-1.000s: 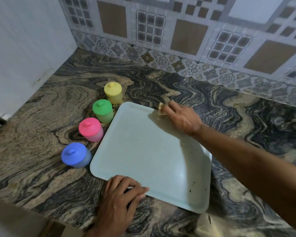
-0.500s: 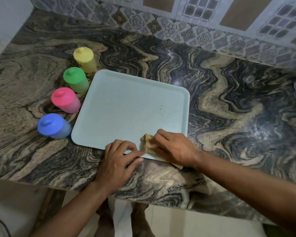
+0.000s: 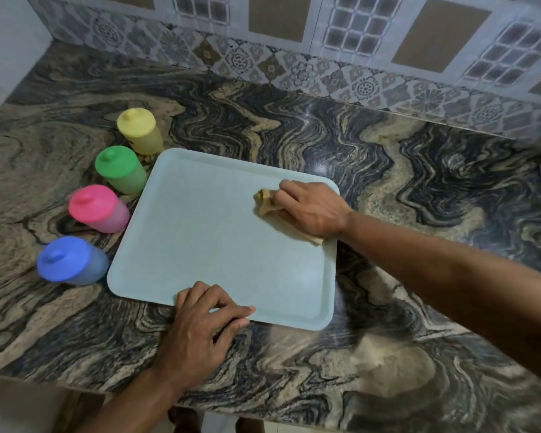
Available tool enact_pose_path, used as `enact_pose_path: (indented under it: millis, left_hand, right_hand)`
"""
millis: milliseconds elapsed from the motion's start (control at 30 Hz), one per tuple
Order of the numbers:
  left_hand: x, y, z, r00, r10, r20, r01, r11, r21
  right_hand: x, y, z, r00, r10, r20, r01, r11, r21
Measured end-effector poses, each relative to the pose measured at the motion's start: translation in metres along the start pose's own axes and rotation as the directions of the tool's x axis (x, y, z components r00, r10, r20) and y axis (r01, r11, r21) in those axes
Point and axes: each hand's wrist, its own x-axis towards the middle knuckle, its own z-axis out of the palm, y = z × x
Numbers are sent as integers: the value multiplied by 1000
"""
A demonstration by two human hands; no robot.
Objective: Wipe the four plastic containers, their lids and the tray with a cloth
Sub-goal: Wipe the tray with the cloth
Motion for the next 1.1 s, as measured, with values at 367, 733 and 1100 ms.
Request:
enact_pose_path:
  millis: [367, 733, 1100]
  left_hand:
    - [1, 1, 2, 1000, 5, -15, -5, 1000, 15]
    - [1, 4, -1, 1000, -1, -29, 2, 1000, 26]
    - [1, 1, 0, 1000, 19, -22, -19, 1000, 14]
  right_hand:
    - [4, 65, -10, 947, 313, -73, -321, 926, -199]
    - [-25, -77, -60, 812, 582, -40, -553, 791, 261]
    - [-25, -27, -9, 969, 232, 85, -237, 970, 59]
